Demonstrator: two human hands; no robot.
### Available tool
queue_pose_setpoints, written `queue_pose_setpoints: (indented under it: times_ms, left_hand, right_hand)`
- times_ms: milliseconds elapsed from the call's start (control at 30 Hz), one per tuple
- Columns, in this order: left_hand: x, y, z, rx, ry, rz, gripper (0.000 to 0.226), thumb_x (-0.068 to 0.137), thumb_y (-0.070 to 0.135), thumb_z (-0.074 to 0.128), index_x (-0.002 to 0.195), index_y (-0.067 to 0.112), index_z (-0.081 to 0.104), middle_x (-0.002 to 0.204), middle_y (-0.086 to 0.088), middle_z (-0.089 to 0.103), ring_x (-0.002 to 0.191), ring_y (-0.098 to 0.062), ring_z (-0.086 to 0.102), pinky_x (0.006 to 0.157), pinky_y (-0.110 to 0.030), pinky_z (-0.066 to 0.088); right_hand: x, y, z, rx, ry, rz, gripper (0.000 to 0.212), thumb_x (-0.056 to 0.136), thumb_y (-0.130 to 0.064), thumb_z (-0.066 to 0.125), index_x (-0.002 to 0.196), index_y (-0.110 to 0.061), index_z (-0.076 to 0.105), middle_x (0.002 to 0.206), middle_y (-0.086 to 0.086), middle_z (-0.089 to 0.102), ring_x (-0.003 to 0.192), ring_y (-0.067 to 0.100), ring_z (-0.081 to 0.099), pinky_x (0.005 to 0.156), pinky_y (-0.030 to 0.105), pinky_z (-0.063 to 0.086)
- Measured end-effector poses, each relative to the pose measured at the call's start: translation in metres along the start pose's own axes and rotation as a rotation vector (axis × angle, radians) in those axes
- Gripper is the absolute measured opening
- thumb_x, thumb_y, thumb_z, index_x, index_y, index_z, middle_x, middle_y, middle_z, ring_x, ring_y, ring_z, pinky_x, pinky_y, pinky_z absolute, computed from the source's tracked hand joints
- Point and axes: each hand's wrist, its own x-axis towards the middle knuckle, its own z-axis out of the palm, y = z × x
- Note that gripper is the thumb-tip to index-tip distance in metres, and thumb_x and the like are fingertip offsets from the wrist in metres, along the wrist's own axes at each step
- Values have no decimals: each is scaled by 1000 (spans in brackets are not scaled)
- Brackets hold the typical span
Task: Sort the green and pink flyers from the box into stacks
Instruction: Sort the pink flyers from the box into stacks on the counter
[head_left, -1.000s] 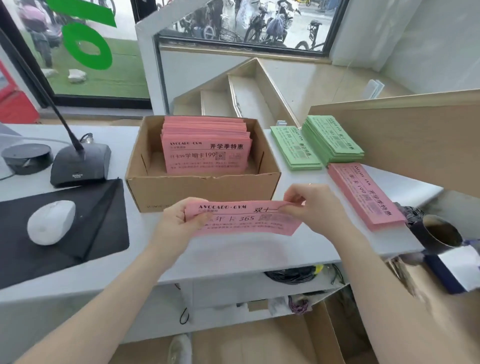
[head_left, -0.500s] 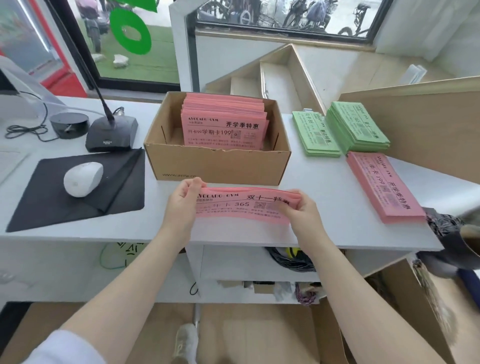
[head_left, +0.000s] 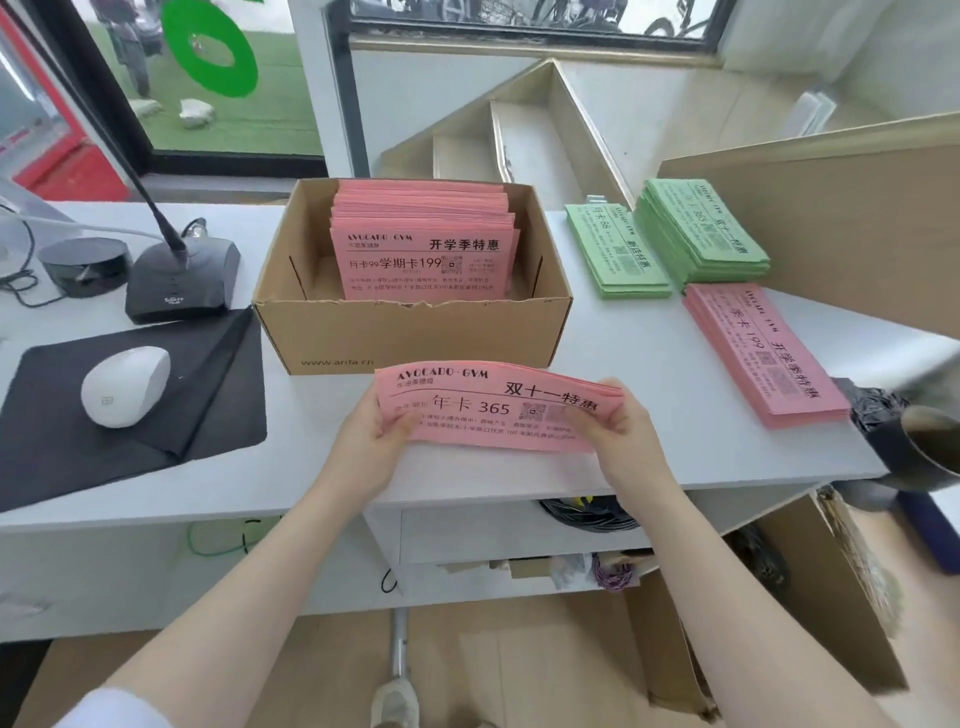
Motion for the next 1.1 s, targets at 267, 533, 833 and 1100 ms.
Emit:
queue_pose_setpoints:
  times_ms: [267,533,833,1100]
  left_hand:
    - [31,85,29,235,-170,448,35,88,-2,54,104,29,52,90,22,62,80,12,59,69,-1,40]
    - [69,136,123,382,-294,607,23,88,2,52,107,14,57,90,-4,68,74,-21,59,68,-30,47]
    - [128,143,251,-374,-309,-70,23,89,7,56,111,14,55,104,-10,68,90,-20,67,87,-34,53]
    - [146,111,333,-275,-339,-168,38,90,-6,42,99,30,52,107,-7,67,87,-16,67,75,-29,56]
  right_hand:
    - [4,-27,-51,-28,264,49,73,78,-11,73,134,-32,31,113,-6,60,102,11,59,79,22,46]
    - [4,-46,-131,-867,336,-244,45,78,-50,49,109,-20,64,119,-3,58,113,15,47,99,38,34]
    - [43,-56,-237,-476,241,134,13,92,-16,54,100,-23,63,97,-8,72,85,10,69,74,27,52]
    - [105,-21,-266,-134,301,410,18,93,-6,51,109,-6,59,89,4,68,66,11,65,47,19,50]
